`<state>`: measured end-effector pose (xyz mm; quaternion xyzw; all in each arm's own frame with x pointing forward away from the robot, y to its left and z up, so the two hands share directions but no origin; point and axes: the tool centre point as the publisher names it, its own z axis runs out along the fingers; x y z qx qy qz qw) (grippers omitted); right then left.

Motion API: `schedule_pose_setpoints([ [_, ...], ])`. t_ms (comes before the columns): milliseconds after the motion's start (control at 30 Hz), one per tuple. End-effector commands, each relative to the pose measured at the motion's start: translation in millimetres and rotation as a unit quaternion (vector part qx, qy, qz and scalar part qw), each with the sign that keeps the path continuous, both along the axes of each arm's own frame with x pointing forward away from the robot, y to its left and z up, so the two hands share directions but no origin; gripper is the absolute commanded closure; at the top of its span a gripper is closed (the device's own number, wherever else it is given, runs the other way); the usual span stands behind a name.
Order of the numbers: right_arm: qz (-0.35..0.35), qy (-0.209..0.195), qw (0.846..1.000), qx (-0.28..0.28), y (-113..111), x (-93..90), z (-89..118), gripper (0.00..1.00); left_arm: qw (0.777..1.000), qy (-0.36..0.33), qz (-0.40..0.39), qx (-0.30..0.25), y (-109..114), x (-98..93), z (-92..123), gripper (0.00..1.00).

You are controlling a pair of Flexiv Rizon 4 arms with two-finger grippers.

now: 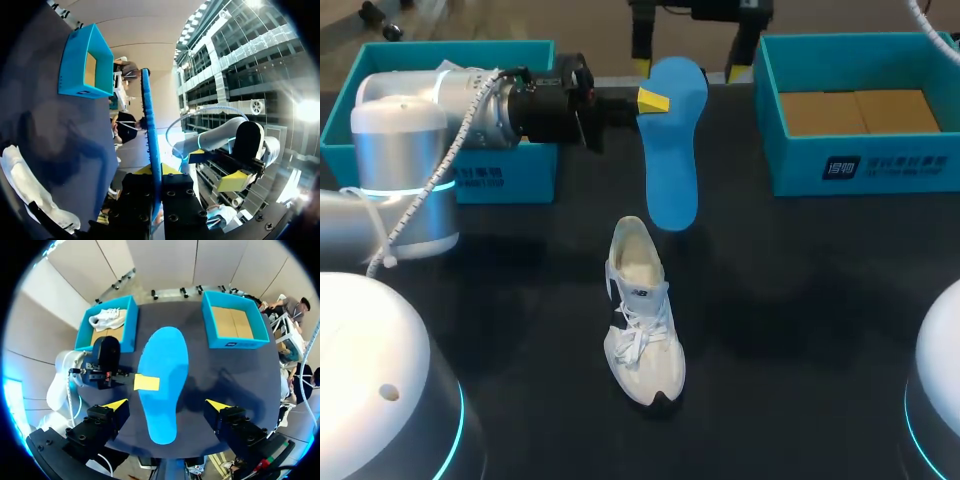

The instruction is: Take the shoe out of the shoebox, open the shoe tongue, remove and reinsert the insole, then place the shoe into the shoebox

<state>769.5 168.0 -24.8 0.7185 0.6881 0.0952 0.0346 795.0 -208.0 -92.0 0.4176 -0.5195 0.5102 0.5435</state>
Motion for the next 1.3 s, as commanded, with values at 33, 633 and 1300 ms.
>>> schedule_pose_setpoints([
  [33,-0.002,-0.005,0.999,0.034,-18,-1.1,0,0.00,1.000,0.000,0.000,0.001,0,-0.1,0,1.00],
  [633,0.040,-0.042,0.983,0.175,-57,4.5,7,0.00,1.000,0.000,0.000,0.001,0,-0.1,0,1.00],
  [1300,0.076,-0.049,0.925,0.370,-82,5.2,-6,0.00,1.000,0.000,0.000,0.001,0,-0.1,0,1.00],
])
